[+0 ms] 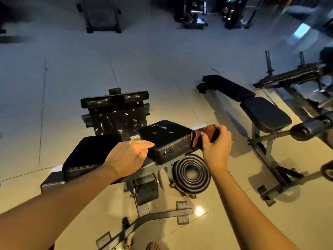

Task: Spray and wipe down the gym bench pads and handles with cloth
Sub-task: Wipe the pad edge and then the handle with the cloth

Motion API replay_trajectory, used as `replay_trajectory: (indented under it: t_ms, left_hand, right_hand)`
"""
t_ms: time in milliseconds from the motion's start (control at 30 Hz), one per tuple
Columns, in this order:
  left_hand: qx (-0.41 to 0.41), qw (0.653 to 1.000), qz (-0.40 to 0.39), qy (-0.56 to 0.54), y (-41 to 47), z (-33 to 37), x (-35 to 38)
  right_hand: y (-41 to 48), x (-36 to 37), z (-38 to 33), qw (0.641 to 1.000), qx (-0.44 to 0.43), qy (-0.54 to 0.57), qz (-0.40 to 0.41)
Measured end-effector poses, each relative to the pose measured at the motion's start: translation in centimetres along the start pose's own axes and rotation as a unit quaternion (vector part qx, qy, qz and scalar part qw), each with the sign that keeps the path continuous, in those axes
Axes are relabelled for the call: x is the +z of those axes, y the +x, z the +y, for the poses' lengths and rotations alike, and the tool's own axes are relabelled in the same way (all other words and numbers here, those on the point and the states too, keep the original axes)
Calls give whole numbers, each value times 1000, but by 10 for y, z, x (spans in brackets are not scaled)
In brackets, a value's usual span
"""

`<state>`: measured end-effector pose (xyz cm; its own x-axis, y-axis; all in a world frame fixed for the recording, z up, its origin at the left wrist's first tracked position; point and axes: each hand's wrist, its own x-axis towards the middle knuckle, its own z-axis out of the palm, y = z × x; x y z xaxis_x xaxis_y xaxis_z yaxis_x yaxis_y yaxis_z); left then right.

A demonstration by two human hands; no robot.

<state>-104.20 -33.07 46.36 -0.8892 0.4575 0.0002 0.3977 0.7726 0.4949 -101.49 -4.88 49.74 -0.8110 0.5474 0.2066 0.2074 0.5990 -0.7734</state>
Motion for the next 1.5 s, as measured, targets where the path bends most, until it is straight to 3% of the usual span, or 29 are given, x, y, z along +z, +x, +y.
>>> replay_trajectory:
  t_ms: [100, 267, 500, 600, 667, 767, 867, 967, 1033, 1100, 1200, 1300, 1400, 1500]
  left_hand:
    - [-23, 999, 19, -34, 0, -1, 3]
    - [-12, 1000, -18, -17, 1, 0, 0]
    - [-10, 999, -28, -13, 1, 5, -6]
    - [-8, 1000, -20, 0, 1, 5, -6]
    - [-10, 1000, -11, 2, -1, 7, -6]
    - [1, 1000, 23, 19, -3, 10, -6]
    - [-13, 996, 13, 93, -5, 20, -10]
    - [2, 986, 67, 150, -15, 66, -7]
    - [-14, 991, 110, 77, -25, 110, 11]
    - [-102, 980, 134, -108, -31, 156, 33]
    - [-213, 887, 143, -383, -25, 211, 53]
    - [-234, 843, 162, -457, -23, 255, 55]
    - [-249, 840, 185, -446, -28, 279, 61]
    - [-312, 827, 202, -422, -33, 289, 67]
  right_hand:
    - [-49, 23, -14, 999, -2, 33, -23]
    - [-113, 37, -31, 978, -122, 7, -170]
    - [-1, -9, -11, 996, 2, -78, -39]
    - [-15, 4, -18, 998, 21, -35, -41]
    - [-48, 12, -20, 994, -28, 12, -107]
    - [-87, 4, -13, 949, -136, 10, -285]
    - [-79, -16, 2, 950, -117, 48, -284]
    - [-47, -35, 22, 948, -102, 90, -289]
    - [-28, -46, 38, 933, -134, 130, -309]
    - [-12, -57, 49, 910, -150, 153, -354]
    - [6, -75, 57, 877, -144, 161, -429]
    - [20, -95, 63, 825, -142, 246, -490]
    - [27, -116, 63, 784, -80, 315, -529]
    - [32, -128, 58, 739, 20, 311, -597]
